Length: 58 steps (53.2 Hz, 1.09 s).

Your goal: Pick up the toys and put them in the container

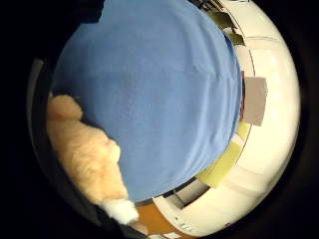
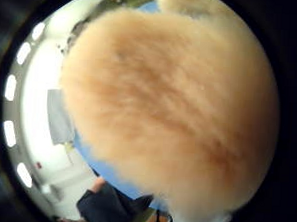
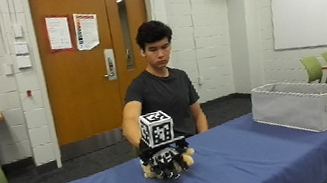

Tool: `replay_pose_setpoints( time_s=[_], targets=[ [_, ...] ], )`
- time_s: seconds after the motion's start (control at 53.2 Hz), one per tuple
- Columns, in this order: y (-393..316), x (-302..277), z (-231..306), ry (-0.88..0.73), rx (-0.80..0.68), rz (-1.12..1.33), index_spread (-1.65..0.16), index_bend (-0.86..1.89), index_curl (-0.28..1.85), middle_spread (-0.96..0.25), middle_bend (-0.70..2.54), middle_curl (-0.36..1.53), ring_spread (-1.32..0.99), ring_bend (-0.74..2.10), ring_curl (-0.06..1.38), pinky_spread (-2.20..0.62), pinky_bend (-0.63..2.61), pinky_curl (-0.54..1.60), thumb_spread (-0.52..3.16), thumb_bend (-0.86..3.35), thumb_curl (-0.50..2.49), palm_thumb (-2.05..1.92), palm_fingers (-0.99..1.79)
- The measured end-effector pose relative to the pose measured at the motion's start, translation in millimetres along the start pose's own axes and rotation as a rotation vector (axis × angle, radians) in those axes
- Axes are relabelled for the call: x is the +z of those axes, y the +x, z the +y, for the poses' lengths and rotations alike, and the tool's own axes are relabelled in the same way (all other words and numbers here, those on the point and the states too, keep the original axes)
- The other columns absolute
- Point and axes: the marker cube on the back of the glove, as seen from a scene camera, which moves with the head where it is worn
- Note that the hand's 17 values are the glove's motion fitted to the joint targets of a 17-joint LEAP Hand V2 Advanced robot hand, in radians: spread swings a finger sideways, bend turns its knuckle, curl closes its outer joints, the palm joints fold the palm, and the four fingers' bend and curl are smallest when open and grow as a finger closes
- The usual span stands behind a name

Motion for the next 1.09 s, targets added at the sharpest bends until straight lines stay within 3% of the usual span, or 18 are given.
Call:
replay_pose_setpoints(
  time_s=[0.282,0.414,0.47,0.489,0.621,0.79,0.884,1.091],
  targets=[
    [-2,5,9,0.026,0.021,-0.037,-0.31,0.16,0.37,-0.05,0.23,0.4,-0.21,0.37,0.26,-0.12,0.61,0.33,1.14,0.04,0.29,0.2,0.27],
    [-5,-1,11,0.074,0.029,-0.042,-0.36,0.45,0.47,-0.1,0.21,0.4,-0.29,0.44,0.27,-0.2,0.58,0.32,1.21,0.14,0.33,0.4,0.65],
    [-7,-4,13,0.09,0.031,-0.043,-0.36,0.49,0.49,-0.11,0.19,0.4,-0.31,0.42,0.26,-0.22,0.56,0.32,1.22,0.13,0.34,0.42,0.62],
    [-8,-5,14,0.097,0.032,-0.045,-0.36,0.53,0.53,-0.14,0.2,0.41,-0.34,0.49,0.3,-0.24,0.59,0.34,1.23,0.17,0.36,0.48,0.75],
    [-13,-14,16,0.076,0.017,-0.068,-0.35,0.38,0.54,-0.23,0.32,0.44,-0.43,0.6,0.31,-0.33,0.66,0.34,1.18,0.2,0.43,0.59,1.0],
    [-22,-20,16,0.011,0.008,-0.062,-0.37,0.2,0.58,-0.34,0.54,0.53,-0.45,0.94,0.44,-0.45,0.66,0.36,0.96,0.19,0.54,0.67,1.26],
    [-39,-43,18,0.023,-0.01,-0.066,-0.39,0.19,0.61,-0.36,0.65,0.58,-0.45,1.03,0.48,-0.47,0.71,0.38,0.87,0.18,0.6,0.69,1.28],
    [-118,-153,14,0.154,-0.101,-0.036,-0.43,0.19,0.73,-0.38,0.84,0.68,-0.42,1.19,0.54,-0.49,0.77,0.41,0.77,0.2,0.72,0.71,1.23]
  ],
)
